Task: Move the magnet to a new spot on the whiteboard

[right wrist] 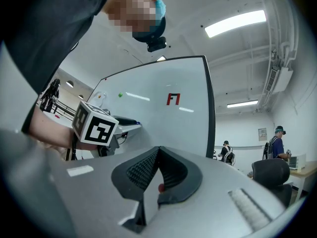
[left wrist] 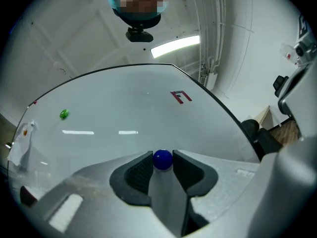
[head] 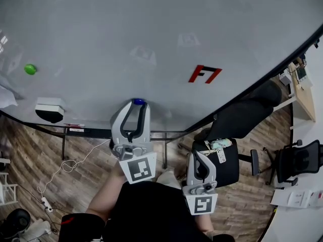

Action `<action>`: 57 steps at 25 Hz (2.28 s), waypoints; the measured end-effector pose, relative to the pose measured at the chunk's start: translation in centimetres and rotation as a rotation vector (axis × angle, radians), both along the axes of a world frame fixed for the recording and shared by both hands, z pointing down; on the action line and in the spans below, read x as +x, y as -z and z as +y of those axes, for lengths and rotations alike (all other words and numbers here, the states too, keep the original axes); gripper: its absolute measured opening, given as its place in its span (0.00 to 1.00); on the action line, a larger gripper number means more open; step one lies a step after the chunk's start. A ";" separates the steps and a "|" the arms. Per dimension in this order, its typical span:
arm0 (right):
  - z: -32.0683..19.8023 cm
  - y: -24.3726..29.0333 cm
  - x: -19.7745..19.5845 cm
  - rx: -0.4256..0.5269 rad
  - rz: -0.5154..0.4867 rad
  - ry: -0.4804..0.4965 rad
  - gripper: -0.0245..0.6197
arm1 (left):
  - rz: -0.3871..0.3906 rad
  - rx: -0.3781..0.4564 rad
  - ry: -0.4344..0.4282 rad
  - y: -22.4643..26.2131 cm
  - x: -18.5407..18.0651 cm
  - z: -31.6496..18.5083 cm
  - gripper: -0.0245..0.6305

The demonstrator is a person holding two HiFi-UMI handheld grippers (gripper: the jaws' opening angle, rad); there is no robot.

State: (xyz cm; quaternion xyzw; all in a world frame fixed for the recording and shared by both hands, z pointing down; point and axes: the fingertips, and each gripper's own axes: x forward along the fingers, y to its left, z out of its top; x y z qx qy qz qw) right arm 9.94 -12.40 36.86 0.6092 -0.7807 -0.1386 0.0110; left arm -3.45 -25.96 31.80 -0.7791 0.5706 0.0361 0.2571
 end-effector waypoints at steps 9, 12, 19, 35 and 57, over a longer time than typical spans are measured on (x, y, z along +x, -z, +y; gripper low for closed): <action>0.7 0.2 0.2 0.010 -0.007 -0.011 0.04 | 0.006 -0.031 -0.009 -0.1 0.0 -0.1 0.24; 1.1 0.0 0.3 0.002 -0.008 -0.014 0.04 | 0.003 -0.039 -0.013 -0.1 0.0 -0.1 0.24; 1.9 0.0 0.3 0.004 -0.009 -0.018 0.04 | 0.000 -0.014 -0.041 0.4 0.3 1.3 0.24; 3.8 0.3 -0.8 0.023 -0.024 0.012 0.04 | -0.026 -0.041 -0.135 -0.1 0.5 5.6 0.24; 3.8 0.7 -4.4 0.051 -0.004 0.092 0.04 | -0.011 -0.074 -0.165 -2.5 -4.1 11.5 0.24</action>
